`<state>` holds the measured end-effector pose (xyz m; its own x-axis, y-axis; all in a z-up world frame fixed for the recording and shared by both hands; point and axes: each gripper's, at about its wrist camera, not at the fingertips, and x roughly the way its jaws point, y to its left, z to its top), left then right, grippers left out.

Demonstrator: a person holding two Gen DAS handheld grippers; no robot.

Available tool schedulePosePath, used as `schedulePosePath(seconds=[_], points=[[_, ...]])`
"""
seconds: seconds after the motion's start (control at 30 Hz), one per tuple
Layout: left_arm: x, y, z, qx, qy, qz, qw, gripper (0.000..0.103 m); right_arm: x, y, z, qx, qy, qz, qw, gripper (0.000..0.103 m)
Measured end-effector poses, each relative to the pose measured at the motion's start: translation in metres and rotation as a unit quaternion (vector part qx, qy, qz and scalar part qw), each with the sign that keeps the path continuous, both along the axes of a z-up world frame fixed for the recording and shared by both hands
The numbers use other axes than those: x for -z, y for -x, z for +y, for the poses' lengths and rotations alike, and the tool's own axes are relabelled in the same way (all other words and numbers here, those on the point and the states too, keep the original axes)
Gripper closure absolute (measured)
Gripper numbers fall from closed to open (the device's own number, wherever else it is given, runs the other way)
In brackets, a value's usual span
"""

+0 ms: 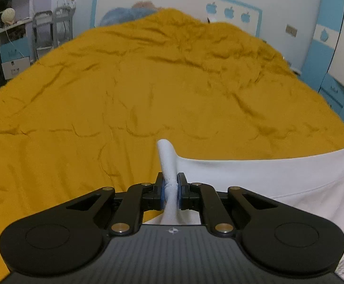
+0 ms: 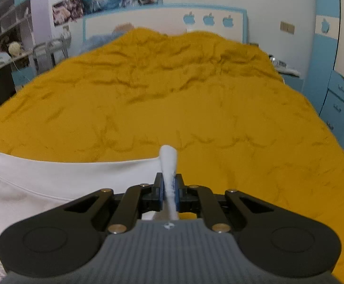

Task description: Fold small clothes

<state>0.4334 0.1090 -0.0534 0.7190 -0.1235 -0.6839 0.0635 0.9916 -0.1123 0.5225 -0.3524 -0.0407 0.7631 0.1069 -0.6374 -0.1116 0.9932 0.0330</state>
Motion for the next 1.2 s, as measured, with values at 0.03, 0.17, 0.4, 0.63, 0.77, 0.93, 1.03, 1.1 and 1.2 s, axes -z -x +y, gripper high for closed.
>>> schedulePosePath(seconds=[0.03, 0.17, 0.4, 0.63, 0.77, 0.93, 1.03, 1.1, 1.2], points=[[0.005, -0.003, 0.0, 0.0, 0.0, 0.005, 1.0, 0.093, 0.009, -0.006, 0.001, 0.001, 0.002, 0.006, 1.0, 0.101], [0.024, -0.011, 0.0, -0.001, -0.005, 0.02, 0.9998, 0.092, 0.043, -0.03, 0.004, 0.006, 0.006, 0.028, 1.0, 0.101], [0.036, -0.014, 0.002, -0.029, -0.039, 0.037, 0.9981, 0.069, 0.072, -0.043, 0.001, 0.033, 0.009, 0.051, 0.998, 0.093], [0.01, 0.009, 0.011, -0.056, -0.063, 0.035, 0.9959, 0.069, 0.05, -0.019, -0.01, 0.06, 0.005, 0.051, 0.997, 0.089], [-0.016, 0.044, -0.002, -0.052, -0.076, 0.03, 0.9953, 0.069, 0.027, 0.019, 0.0, 0.025, -0.002, 0.065, 0.998, 0.089], [-0.039, 0.099, -0.029, -0.024, -0.057, 0.046, 0.9971, 0.069, 0.005, 0.081, 0.023, -0.034, -0.008, 0.086, 0.996, 0.089], [-0.039, 0.125, -0.042, -0.008, -0.03, 0.059, 0.9978, 0.069, 0.0, 0.113, 0.042, -0.061, -0.002, 0.103, 0.993, 0.089], [-0.036, 0.139, -0.049, 0.002, -0.026, 0.066, 0.9975, 0.069, 0.0, 0.135, 0.054, -0.079, 0.006, 0.107, 0.991, 0.086], [-0.024, 0.153, -0.051, 0.008, -0.003, 0.084, 0.9964, 0.069, 0.006, 0.162, 0.065, -0.086, 0.011, 0.11, 0.99, 0.083]])
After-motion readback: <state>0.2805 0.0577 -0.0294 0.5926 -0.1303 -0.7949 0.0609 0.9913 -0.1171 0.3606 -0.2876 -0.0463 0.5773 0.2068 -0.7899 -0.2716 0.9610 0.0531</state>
